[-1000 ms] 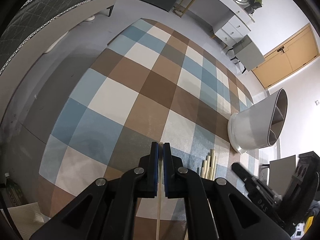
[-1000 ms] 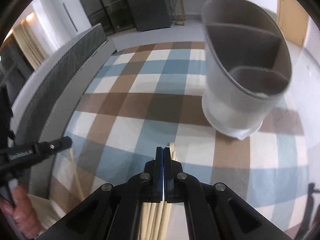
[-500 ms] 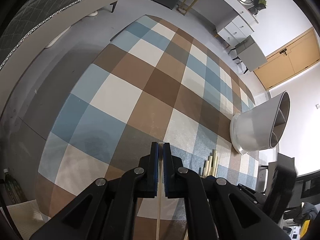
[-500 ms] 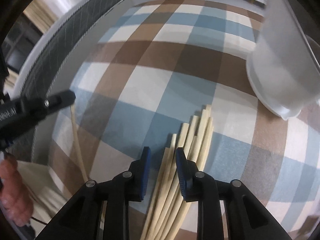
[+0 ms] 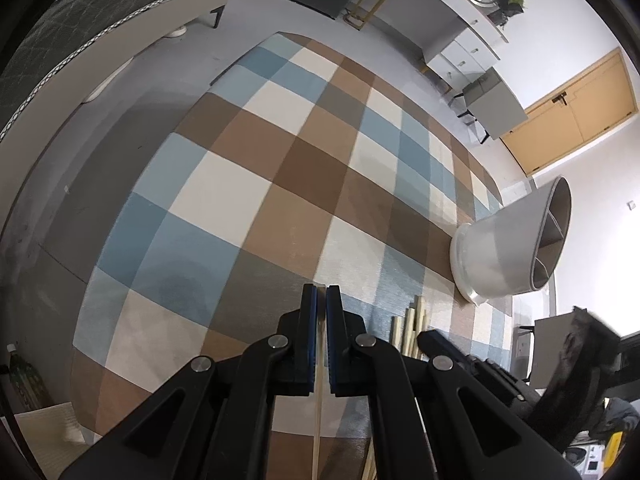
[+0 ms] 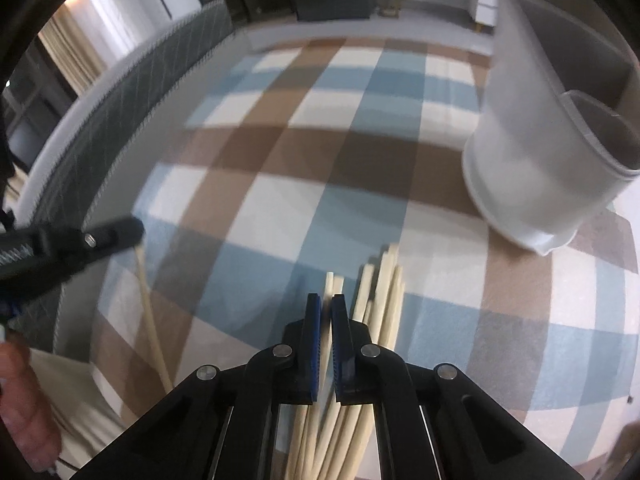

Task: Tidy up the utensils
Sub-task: 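Carry the chopstick over the caddy and drop it in with the left gripper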

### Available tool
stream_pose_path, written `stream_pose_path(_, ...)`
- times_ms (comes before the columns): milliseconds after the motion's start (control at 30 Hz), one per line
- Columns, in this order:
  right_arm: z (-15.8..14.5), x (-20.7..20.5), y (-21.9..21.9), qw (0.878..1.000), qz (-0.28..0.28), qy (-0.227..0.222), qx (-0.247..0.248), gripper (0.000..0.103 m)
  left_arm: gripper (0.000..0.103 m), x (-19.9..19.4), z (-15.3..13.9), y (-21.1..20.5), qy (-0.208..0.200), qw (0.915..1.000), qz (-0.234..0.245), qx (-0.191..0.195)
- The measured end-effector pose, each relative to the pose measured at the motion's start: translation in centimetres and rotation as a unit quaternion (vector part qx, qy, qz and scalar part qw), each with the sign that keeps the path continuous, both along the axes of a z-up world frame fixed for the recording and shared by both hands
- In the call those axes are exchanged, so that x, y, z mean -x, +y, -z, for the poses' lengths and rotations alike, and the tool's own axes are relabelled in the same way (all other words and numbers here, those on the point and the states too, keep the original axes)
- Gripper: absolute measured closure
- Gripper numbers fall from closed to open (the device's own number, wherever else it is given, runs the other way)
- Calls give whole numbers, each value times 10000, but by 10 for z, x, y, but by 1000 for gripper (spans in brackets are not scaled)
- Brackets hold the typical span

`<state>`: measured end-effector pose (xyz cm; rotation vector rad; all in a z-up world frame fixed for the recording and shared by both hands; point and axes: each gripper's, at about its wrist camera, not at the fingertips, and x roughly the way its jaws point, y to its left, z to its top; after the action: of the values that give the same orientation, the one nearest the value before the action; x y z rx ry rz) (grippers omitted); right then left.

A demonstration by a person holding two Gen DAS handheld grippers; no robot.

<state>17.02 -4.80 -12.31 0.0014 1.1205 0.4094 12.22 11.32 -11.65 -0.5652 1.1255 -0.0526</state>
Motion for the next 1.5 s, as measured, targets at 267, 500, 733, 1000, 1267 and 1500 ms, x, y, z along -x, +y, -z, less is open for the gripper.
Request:
stream_pose_path(267, -50, 29, -43, 9910, 508, -987, -747, 99, 103, 13, -28, -27, -542, 9964, 651, -69)
stream_pose_path(500, -80, 58, -68, 9777, 529, -1761, -1016, 99, 103, 21, -57, -65, -846, 9881, 1184, -504)
stream_pose_path(733, -102, 64, -89, 9659, 672, -2104, -1353, 99, 103, 19, -89, -91, -1016, 9825, 1411, -672)
stream_pose_path(1000, -137, 64, -118, 9525, 722, -2569, -1470, 99, 103, 6, -149, -115, -1626, 9736, 1503, -555)
stream_pose_path(1267, -203, 32, -149, 9334, 662, -3262, -1339, 99, 103, -33, -209, -135, -2621, 9563, 1196, -492)
stream_pose_path(1500, -238, -16, -152, 9184, 496, -3737, -1203, 99, 103, -86, -231, -147, -3339, 9366, 926, -520)
